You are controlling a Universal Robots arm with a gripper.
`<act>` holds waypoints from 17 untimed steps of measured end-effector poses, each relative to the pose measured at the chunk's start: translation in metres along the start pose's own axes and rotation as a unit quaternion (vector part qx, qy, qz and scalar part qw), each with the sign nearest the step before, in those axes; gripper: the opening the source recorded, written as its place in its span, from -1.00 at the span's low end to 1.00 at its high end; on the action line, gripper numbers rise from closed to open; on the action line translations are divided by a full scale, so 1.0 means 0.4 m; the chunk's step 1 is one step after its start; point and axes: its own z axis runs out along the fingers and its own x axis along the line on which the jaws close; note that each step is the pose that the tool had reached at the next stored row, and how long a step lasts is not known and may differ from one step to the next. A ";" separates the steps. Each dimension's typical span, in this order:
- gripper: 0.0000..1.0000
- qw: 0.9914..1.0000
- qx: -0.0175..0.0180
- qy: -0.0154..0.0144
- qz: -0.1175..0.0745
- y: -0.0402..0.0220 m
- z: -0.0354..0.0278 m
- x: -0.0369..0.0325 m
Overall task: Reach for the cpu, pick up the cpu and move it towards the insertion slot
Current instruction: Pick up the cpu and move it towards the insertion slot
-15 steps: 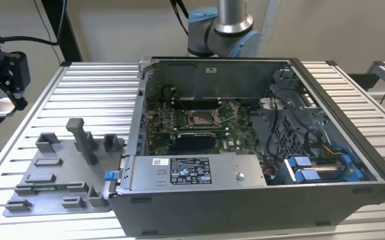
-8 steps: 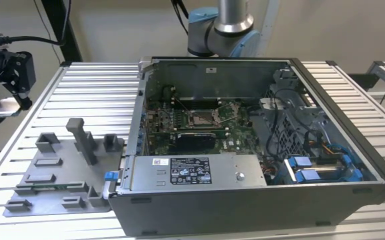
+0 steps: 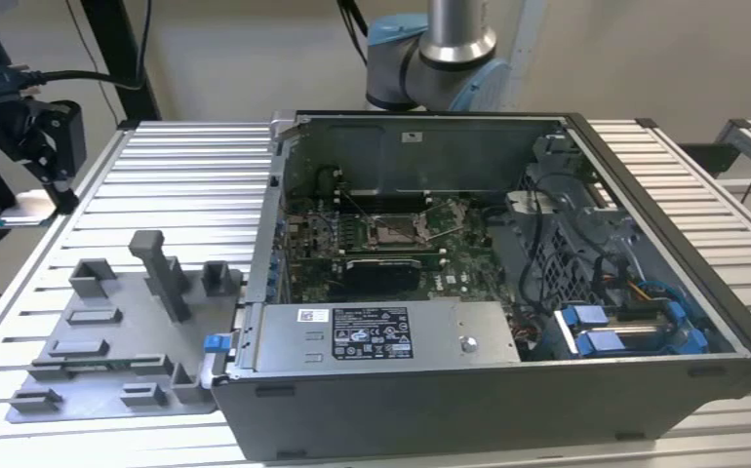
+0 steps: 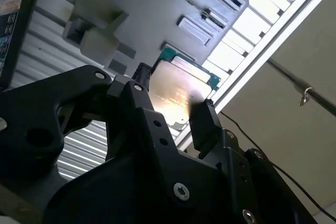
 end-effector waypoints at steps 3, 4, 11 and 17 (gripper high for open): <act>-1.00 1.000 0.000 0.000 0.000 0.000 0.000 -0.013; -1.00 1.000 0.000 0.000 0.000 0.000 0.000 -0.017; -1.00 1.000 0.000 0.000 -0.001 -0.001 -0.003 -0.045; -1.00 1.000 0.000 0.001 -0.001 -0.001 -0.003 -0.074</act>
